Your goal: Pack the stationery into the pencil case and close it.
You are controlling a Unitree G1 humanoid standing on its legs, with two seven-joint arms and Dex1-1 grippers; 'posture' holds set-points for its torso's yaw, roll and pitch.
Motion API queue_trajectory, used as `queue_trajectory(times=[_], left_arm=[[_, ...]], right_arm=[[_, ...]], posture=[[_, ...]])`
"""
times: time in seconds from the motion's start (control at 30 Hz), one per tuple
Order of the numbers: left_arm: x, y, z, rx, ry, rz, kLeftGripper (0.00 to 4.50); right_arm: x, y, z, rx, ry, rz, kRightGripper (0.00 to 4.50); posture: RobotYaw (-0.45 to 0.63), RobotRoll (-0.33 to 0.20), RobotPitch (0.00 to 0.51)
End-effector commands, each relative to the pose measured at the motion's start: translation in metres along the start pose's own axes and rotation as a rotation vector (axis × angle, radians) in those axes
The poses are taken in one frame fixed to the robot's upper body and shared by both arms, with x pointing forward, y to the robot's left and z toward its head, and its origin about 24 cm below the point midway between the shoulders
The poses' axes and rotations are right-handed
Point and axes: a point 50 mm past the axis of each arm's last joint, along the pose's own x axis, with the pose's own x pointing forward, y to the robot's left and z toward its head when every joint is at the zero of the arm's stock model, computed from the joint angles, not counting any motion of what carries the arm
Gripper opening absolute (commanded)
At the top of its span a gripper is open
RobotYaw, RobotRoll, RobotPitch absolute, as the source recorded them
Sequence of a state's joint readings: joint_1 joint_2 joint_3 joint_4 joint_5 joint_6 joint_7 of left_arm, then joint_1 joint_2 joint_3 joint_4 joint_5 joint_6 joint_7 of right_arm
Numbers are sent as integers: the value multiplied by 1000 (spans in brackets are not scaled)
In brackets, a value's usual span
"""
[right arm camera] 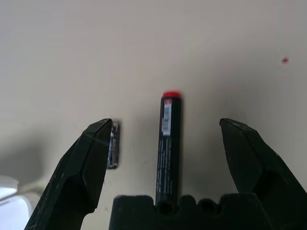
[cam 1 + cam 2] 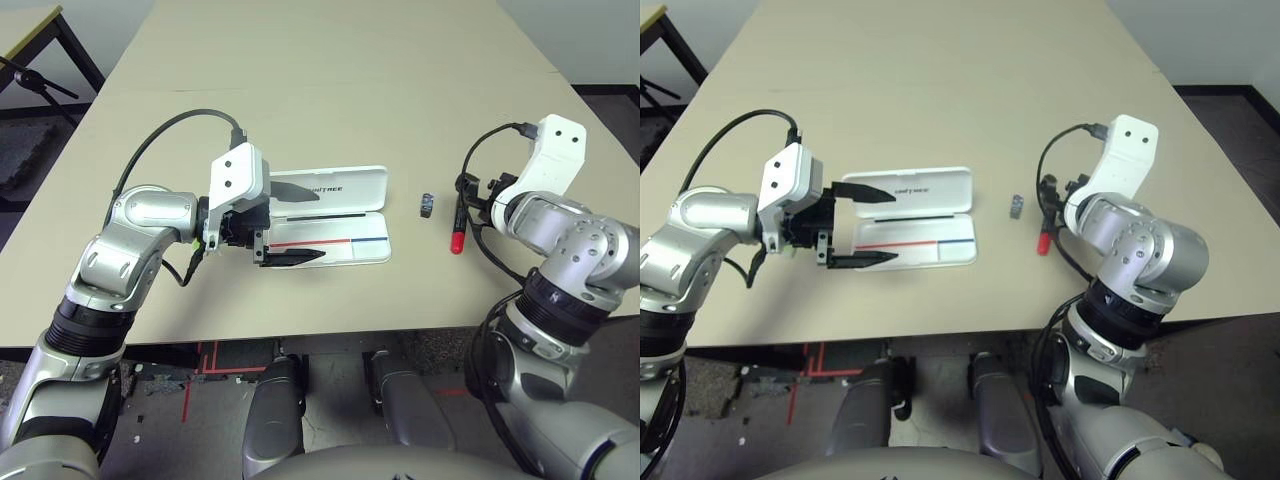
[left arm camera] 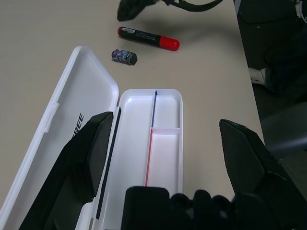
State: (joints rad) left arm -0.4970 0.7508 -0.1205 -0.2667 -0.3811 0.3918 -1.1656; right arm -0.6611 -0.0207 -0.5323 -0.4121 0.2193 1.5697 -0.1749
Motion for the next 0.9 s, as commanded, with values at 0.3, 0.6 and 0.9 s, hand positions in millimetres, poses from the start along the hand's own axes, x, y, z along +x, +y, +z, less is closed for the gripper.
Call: queue_trajectory(times=[0.3,0.6,0.9], left_arm=[[4,-6,2,19,18,-8,4460],[5,-9,2,14,24,-7,4500],[5,-8,0,14,29,-13,4500]], right_arm=[[27,-14,-31,-39,142,-13,4500],[31,-17,-31,-50,121,-23,2822],[25,-18,-9,-75,25,-14,491]], posture=[[-95,0,162],[-86,0,165],[-103,0,164]])
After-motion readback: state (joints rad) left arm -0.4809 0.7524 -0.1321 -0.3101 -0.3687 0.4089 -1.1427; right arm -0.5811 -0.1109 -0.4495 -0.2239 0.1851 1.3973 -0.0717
